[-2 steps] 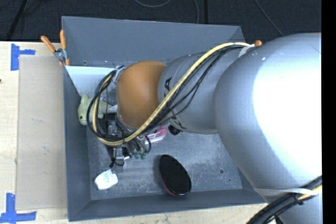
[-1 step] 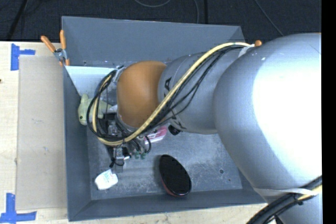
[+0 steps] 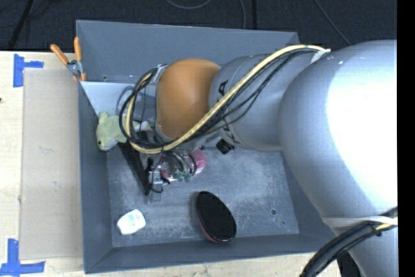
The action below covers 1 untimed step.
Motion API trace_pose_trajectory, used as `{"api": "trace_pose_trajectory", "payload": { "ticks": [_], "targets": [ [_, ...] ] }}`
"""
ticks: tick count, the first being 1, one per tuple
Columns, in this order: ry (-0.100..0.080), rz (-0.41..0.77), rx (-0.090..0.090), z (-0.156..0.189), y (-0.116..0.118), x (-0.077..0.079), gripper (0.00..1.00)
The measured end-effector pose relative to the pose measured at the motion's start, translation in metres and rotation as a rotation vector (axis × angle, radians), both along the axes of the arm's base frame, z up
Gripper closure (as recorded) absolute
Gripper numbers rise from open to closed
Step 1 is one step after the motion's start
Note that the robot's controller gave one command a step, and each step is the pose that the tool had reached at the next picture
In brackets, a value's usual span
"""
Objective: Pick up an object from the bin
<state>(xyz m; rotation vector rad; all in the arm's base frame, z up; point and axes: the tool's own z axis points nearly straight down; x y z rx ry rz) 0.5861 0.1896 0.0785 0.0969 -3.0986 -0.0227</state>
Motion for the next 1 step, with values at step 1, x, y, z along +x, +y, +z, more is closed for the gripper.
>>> {"api": "trace_pose_trajectory", "payload": {
  "ticks": [1],
  "targets": [
    [-0.002,0.001,-0.003,0.0000,-0.0015,0.0004,1.00]
  ]
}}
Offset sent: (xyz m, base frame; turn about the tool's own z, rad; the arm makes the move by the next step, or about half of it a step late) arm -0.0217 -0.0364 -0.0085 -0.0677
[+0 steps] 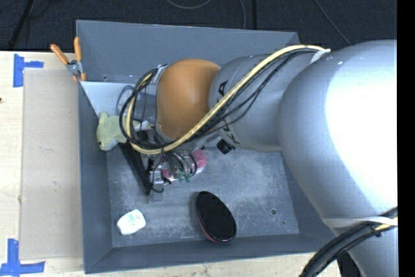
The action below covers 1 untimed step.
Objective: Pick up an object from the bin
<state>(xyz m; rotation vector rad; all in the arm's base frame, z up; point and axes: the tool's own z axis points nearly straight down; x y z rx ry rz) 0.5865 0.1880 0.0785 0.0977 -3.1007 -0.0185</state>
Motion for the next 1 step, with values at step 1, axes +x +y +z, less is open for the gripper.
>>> {"api": "trace_pose_trajectory", "payload": {
  "ticks": [1],
  "targets": [
    [-0.016,0.047,0.021,0.0021,-0.0129,-0.0092,1.00]
  ]
}}
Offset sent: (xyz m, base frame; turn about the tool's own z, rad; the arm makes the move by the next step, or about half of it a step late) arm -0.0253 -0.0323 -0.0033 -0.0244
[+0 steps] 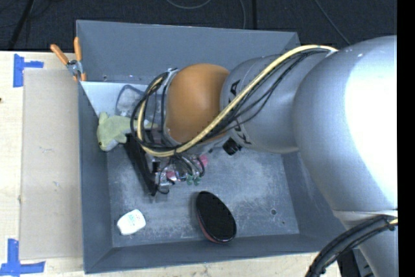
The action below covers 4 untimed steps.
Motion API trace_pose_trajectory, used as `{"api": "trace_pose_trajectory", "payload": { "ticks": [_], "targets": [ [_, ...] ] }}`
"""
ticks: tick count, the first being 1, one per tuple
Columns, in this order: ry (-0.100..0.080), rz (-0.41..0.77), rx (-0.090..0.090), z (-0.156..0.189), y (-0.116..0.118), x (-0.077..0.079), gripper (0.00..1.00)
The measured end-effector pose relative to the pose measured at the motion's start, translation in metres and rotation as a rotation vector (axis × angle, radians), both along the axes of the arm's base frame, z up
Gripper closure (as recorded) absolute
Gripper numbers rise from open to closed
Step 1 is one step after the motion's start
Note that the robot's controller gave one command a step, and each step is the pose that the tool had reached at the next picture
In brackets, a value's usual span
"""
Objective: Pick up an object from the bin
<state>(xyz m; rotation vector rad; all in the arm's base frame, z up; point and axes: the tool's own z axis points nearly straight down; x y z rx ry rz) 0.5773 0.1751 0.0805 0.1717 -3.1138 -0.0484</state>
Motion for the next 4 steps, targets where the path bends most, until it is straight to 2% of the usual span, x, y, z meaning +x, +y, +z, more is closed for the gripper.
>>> {"api": "trace_pose_trajectory", "payload": {
  "ticks": [1,3,4],
  "targets": [
    [-0.006,-0.012,-0.004,0.0023,-0.0103,-0.0076,1.00],
    [-0.020,-0.050,0.001,0.0017,-0.0084,-0.0152,1.00],
    [-0.021,-0.060,0.004,0.0008,-0.0078,-0.0157,1.00]
  ]
}}
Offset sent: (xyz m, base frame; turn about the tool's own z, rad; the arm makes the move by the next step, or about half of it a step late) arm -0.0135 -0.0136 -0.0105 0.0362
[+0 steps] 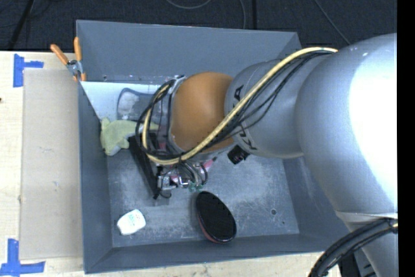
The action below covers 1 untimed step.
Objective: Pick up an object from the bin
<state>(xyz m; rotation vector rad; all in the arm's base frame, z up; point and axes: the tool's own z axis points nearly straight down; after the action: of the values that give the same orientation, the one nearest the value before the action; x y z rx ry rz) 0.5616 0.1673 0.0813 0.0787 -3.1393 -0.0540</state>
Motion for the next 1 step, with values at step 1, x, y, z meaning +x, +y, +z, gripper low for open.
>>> {"api": "trace_pose_trajectory", "payload": {
  "ticks": [1],
  "targets": [
    [0.000,-0.013,0.002,-0.0010,0.0012,-0.0002,1.00]
  ]
}}
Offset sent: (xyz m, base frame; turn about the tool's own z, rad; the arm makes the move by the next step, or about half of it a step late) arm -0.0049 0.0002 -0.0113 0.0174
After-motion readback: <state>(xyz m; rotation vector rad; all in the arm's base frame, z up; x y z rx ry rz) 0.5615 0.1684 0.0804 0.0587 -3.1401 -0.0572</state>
